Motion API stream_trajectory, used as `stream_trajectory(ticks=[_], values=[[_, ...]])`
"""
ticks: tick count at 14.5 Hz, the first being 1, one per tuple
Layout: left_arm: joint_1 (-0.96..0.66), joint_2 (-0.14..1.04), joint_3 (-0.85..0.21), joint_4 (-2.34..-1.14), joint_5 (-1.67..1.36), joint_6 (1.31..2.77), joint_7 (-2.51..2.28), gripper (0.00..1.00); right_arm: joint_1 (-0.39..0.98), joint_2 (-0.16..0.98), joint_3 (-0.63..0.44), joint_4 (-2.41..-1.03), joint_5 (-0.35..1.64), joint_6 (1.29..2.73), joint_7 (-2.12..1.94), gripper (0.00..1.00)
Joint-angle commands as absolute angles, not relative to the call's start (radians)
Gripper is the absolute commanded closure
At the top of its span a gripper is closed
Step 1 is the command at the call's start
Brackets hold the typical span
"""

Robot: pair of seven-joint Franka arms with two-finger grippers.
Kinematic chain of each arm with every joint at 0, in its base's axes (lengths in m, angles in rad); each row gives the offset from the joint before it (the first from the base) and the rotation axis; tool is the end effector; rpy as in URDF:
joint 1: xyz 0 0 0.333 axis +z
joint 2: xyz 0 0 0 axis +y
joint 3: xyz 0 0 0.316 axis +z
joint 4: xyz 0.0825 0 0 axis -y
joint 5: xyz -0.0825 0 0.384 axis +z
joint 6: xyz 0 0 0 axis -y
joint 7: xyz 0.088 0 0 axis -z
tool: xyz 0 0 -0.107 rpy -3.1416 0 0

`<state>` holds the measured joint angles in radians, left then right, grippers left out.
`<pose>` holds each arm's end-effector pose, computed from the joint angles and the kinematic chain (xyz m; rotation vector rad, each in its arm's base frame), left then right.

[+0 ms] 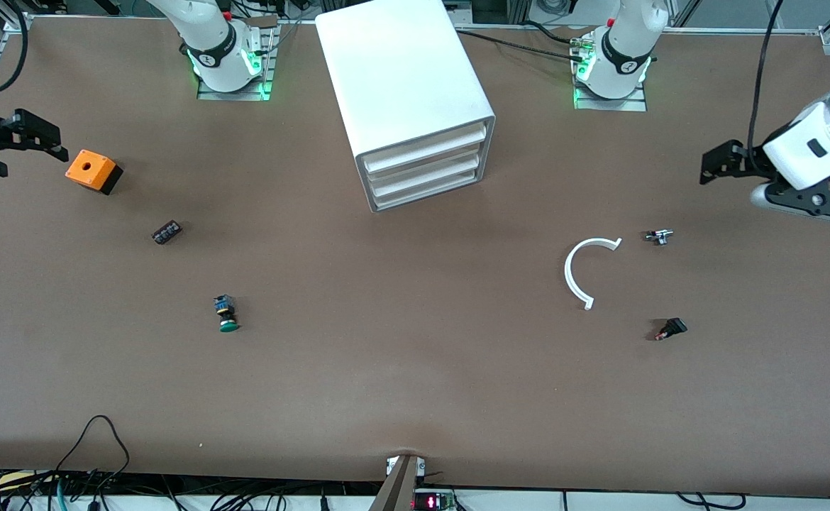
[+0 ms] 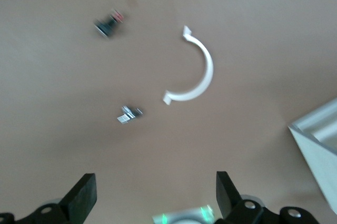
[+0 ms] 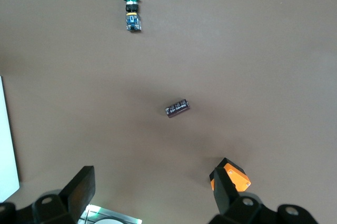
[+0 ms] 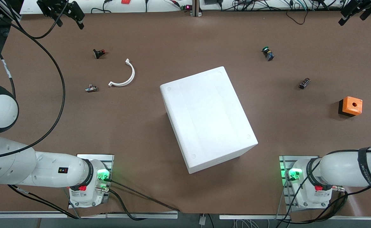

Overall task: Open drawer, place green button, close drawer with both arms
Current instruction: 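Reach the left gripper to the drawer handle while the right gripper reaches the button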

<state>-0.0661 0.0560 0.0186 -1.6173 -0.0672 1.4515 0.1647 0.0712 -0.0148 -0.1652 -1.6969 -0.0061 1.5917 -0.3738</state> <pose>0.5518 -0.0343 0.5632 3.0273 -0.3231 -0.3325 0.5441 -0.0525 0.5749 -3.0905 -0.4360 0.1390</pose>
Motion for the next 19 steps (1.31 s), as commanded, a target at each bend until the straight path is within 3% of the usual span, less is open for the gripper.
stream_trajectory(ticks=[1, 4, 11, 19], values=[[-0.08, 0.094, -0.021, -1.589, -0.133, 1.321, 0.175, 0.0, 0.068, 0.055, -0.169, -1.646, -0.003, 1.569, -0.384, 0.0], [-0.081, 0.112, -0.075, -1.597, -0.171, 1.269, 0.173, 0.0, 0.074, 0.116, -0.167, -1.638, -0.005, 1.585, -0.367, 0.0], [-0.072, 0.435, -0.129, -1.603, -0.553, 1.239, 0.447, 0.0, 0.097, 0.36, -0.163, -1.529, 0.038, 1.784, -0.382, 0.0], [-0.115, 0.528, -0.137, -1.818, -0.922, 1.561, 0.659, 0.0, 0.121, 0.478, -0.163, -1.528, 0.241, 1.885, -0.391, 0.0]])
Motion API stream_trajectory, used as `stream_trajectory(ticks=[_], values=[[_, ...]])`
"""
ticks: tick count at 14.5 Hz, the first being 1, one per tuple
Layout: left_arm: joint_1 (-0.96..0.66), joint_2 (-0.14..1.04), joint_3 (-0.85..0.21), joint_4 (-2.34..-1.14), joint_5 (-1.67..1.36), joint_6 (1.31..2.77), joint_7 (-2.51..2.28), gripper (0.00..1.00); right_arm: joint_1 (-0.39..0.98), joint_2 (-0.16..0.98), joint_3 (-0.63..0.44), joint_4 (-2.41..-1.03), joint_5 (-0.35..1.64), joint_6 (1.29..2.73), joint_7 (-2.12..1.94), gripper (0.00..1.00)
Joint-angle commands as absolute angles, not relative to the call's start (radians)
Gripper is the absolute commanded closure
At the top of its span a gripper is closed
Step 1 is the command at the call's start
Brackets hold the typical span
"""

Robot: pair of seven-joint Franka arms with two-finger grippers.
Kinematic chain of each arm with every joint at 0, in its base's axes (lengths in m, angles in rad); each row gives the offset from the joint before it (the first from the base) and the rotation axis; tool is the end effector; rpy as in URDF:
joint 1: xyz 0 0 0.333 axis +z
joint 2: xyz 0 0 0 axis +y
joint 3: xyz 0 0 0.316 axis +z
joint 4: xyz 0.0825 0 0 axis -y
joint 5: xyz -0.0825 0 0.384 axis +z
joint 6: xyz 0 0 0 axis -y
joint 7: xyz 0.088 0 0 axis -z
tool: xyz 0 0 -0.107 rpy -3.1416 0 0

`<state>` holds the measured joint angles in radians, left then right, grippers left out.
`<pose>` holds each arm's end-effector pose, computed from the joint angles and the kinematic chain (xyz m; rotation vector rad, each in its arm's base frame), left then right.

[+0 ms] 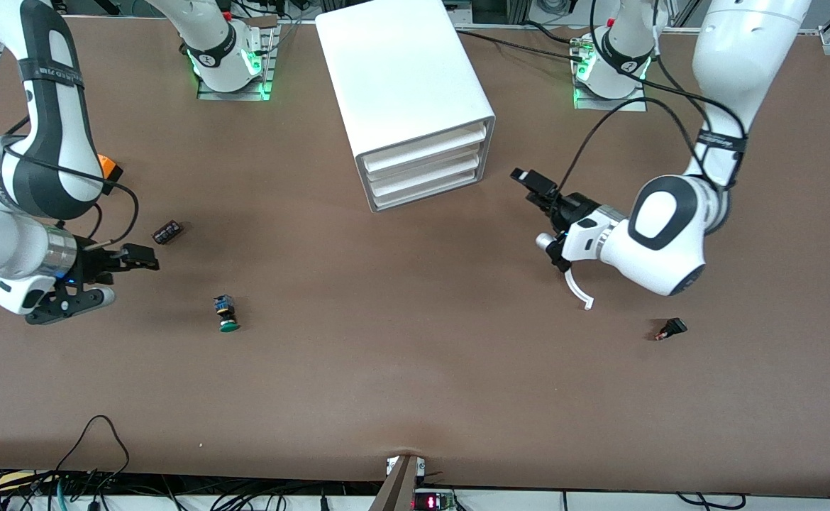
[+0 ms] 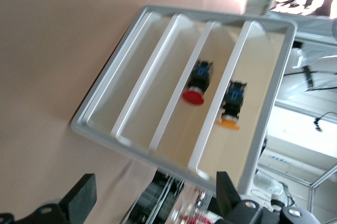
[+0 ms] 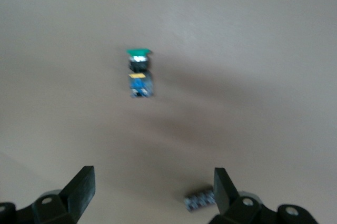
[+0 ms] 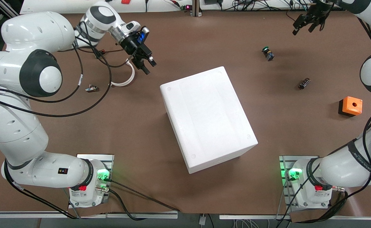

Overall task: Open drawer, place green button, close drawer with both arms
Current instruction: 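Reach the left gripper to the drawer handle while the right gripper reaches the button, then grasp the top drawer handle with the left gripper while the right gripper grasps the button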

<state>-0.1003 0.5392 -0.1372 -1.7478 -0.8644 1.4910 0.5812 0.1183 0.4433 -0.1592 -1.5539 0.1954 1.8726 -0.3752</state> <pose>0.5548 -0.2162 0.2730 1.9584 -0.5159 -0.6614 0.6684 0.0012 0.3857 -2.9741 -0.4133 0.1377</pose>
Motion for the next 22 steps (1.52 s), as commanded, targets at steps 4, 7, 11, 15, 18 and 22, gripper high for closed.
stream_trajectory(ticks=[4, 7, 11, 15, 18, 22], values=[[-0.149, 0.558, -0.138, -1.883, -1.047, 1.667, 0.782, 0.0, 0.184, 0.505, -0.164, -1.526, 0.168, 1.914, -0.396, 0.0], [-0.181, 0.571, -0.138, -1.949, -1.084, 1.779, 0.912, 0.0, 0.216, 0.528, -0.163, -1.529, 0.147, 1.946, -0.384, 0.0], [-0.222, 0.591, -0.138, -2.011, -1.219, 1.815, 1.037, 0.0, 0.229, 0.564, -0.163, -1.537, 0.181, 2.017, -0.376, 0.0], [-0.244, 0.603, -0.17, -2.06, -1.304, 1.838, 1.054, 0.17, 0.229, 0.591, -0.164, -1.583, 0.181, 2.1, -0.396, 0.0], [-0.259, 0.606, -0.173, -2.091, -1.331, 1.838, 1.11, 0.29, 0.242, 0.601, -0.164, -1.605, 0.175, 2.134, -0.396, 0.0], [-0.264, 0.623, -0.179, -2.112, -1.361, 1.836, 1.167, 0.48, 0.244, 0.624, -0.164, -1.638, 0.183, 2.18, -0.394, 0.0]])
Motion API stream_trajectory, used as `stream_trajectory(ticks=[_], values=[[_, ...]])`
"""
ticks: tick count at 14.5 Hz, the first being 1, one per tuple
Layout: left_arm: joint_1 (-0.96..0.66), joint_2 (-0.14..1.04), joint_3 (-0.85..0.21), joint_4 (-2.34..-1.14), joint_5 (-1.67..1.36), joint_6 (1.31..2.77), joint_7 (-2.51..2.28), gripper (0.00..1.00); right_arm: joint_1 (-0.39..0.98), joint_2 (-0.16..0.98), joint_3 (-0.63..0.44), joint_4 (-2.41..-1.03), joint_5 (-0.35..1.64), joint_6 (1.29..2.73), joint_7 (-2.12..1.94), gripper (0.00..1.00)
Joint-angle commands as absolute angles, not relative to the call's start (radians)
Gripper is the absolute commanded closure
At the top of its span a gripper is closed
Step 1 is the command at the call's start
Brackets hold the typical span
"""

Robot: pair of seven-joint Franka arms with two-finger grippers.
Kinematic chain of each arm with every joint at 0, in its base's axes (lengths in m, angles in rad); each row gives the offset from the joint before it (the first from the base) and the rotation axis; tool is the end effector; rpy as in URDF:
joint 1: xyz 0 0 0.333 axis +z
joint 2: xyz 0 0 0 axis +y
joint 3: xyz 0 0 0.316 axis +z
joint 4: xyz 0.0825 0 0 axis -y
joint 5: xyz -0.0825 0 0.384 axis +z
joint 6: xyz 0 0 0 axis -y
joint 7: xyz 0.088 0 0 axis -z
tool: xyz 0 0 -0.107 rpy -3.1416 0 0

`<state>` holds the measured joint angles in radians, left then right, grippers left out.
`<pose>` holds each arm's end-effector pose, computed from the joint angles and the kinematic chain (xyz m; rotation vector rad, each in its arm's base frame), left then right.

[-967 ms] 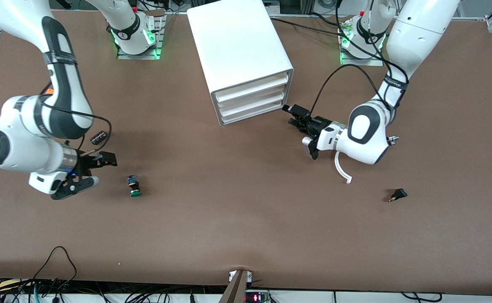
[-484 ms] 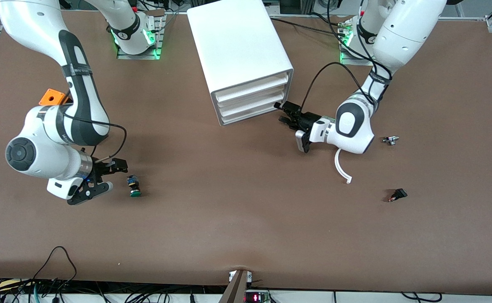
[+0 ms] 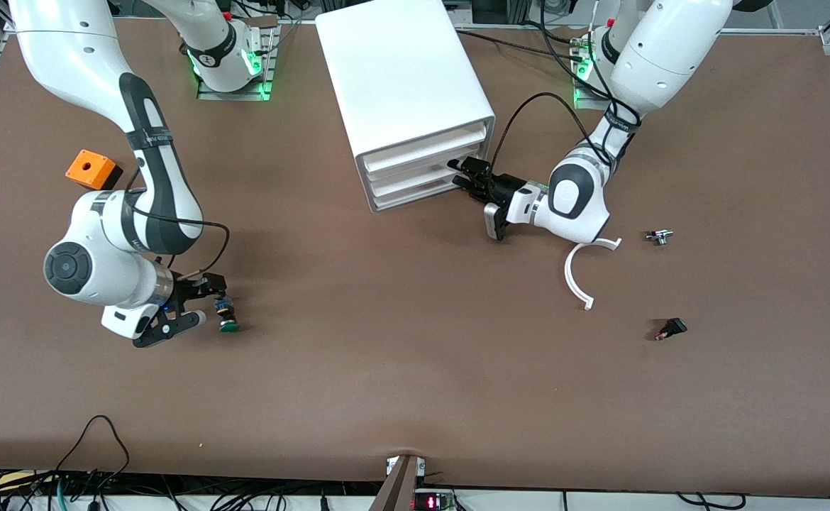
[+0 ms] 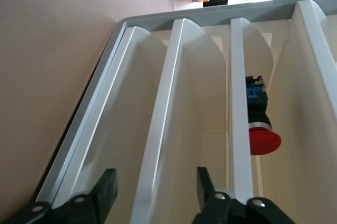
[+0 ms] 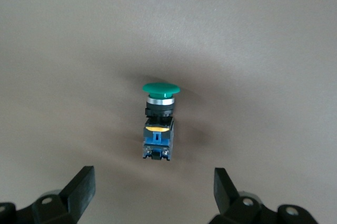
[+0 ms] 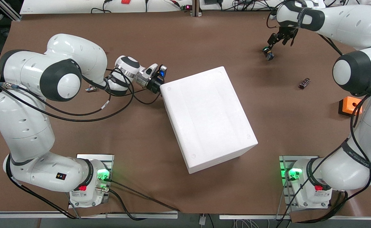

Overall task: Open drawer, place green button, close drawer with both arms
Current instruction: 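Grasp the top drawer handle with the left gripper while the right gripper grasps the button, then pull the top drawer open with the left gripper while the right gripper lifts the button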

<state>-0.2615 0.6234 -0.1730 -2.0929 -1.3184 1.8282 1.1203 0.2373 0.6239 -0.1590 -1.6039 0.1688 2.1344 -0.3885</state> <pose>0.4344 -0.2932 0.1276 1.7620 -0.4736 -0.3630 0.6804 0.0744 0.2616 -3.0219 -0.6064 0.1161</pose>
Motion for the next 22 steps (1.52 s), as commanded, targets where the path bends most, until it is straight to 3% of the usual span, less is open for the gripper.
stream_trajectory(ticks=[1, 2, 5, 13, 22], values=[[-0.265, 0.623, -0.179, -2.111, -1.361, 1.836, 1.169, 0.61, 0.244, 0.624, -0.164, -1.661, 0.183, 2.213, -0.396, 0.0], [-0.265, 0.623, -0.179, -2.111, -1.361, 1.836, 1.169, 0.74, 0.245, 0.624, -0.164, -1.68, 0.183, 2.239, -0.396, 0.0], [-0.265, 0.627, -0.179, -2.109, -1.361, 1.836, 1.169, 1.0, 0.247, 0.635, -0.163, -1.704, 0.183, 2.276, -0.396, 0.0], [-0.249, 0.64, -0.167, -2.065, -1.355, 1.838, 1.155, 1.0, 0.247, 0.666, -0.164, -1.709, 0.184, 2.301, -0.457, 0.0], [-0.249, 0.784, -0.094, -1.832, -1.347, 1.838, 1.111, 1.0, 0.253, 0.692, -0.164, -1.697, 0.227, 2.344, -0.456, 0.0]])
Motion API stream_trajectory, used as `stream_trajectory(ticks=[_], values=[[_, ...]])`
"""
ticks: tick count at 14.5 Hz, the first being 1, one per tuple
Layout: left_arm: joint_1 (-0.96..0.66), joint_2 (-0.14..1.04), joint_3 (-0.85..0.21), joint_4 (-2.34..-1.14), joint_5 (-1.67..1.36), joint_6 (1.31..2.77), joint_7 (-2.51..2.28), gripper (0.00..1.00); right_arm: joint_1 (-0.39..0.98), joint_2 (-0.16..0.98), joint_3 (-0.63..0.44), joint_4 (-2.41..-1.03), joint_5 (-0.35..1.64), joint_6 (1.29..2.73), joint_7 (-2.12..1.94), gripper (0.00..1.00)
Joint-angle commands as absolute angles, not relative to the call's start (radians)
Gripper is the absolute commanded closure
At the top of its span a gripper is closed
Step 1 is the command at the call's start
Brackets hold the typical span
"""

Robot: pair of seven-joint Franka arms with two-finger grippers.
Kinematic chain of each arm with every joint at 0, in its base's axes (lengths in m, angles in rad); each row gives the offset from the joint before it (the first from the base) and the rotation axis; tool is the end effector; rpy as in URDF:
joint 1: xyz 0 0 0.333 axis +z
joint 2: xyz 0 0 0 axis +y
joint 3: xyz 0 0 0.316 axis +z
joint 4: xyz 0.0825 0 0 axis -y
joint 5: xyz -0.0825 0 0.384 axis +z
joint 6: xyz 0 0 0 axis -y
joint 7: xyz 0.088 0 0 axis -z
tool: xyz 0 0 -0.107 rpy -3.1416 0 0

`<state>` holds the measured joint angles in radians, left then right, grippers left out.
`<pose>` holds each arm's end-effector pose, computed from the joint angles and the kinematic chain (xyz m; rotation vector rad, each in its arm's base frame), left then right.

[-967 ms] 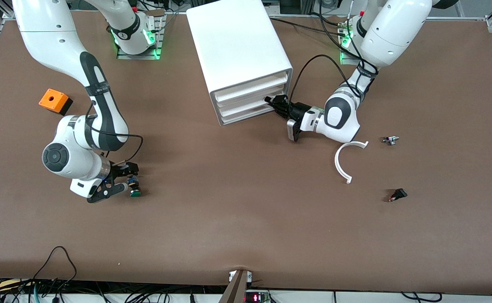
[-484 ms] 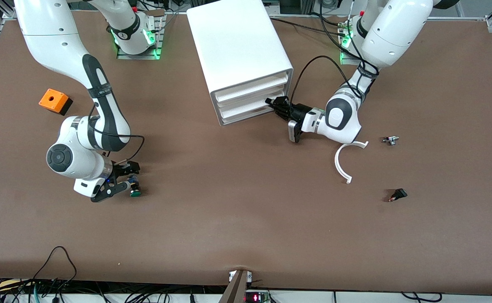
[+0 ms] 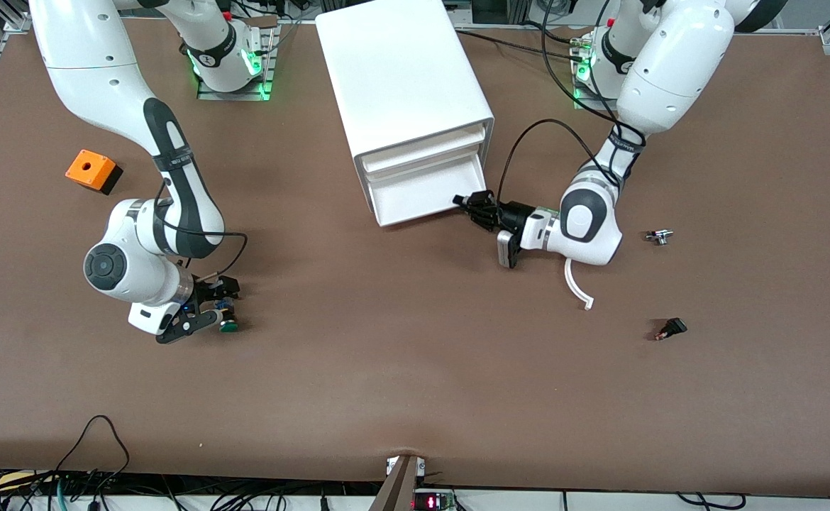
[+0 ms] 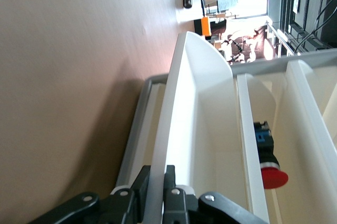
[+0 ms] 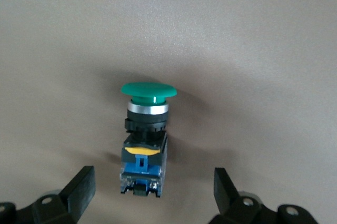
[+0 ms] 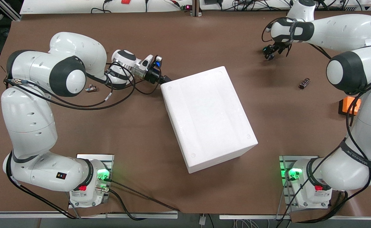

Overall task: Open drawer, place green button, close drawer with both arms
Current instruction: 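Pull the top drawer open with the left gripper while the right gripper lifts the button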

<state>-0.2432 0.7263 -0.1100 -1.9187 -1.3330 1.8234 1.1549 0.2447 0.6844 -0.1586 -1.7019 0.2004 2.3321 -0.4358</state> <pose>0.5040 -0.2708 0.1166 1.7776 -0.4682 -0.2128 0.6665 0.0708 0.1958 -3.0276 -0.6348 0.0520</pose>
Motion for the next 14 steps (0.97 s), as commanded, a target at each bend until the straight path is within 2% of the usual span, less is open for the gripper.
stream_trajectory(ticks=[1, 5, 7, 8, 9, 10, 14], values=[[-0.247, 0.787, -0.092, -1.832, -1.347, 1.838, 1.112, 1.0, 0.253, 0.696, -0.164, -1.697, 0.227, 2.347, -0.457, 0.01], [-0.248, 0.787, -0.058, -1.807, -1.345, 1.836, 1.109, 1.0, 0.253, 0.699, -0.164, -1.697, 0.224, 2.347, -0.459, 0.05], [-0.25, 0.799, -0.057, -1.798, -1.345, 1.838, 1.111, 1.0, 0.258, 0.699, -0.164, -1.697, 0.227, 2.349, -0.459, 0.17], [-0.249, 0.801, -0.055, -1.798, -1.345, 1.838, 1.111, 0.97, 0.261, 0.699, -0.164, -1.697, 0.226, 2.349, -0.459, 0.27], [-0.249, 0.801, -0.052, -1.798, -1.342, 1.838, 1.112, 0.86, 0.261, 0.701, -0.164, -1.697, 0.225, 2.349, -0.459, 0.34], [-0.249, 0.799, -0.048, -1.798, -1.342, 1.838, 1.118, 0.01, 0.264, 0.701, -0.164, -1.697, 0.225, 2.349, -0.459, 0.38], [-0.244, 0.764, -0.029, -1.766, -1.28, 1.833, 1.097, 0.0, 0.267, 0.703, -0.164, -1.697, 0.218, 2.349, -0.485, 0.58]])
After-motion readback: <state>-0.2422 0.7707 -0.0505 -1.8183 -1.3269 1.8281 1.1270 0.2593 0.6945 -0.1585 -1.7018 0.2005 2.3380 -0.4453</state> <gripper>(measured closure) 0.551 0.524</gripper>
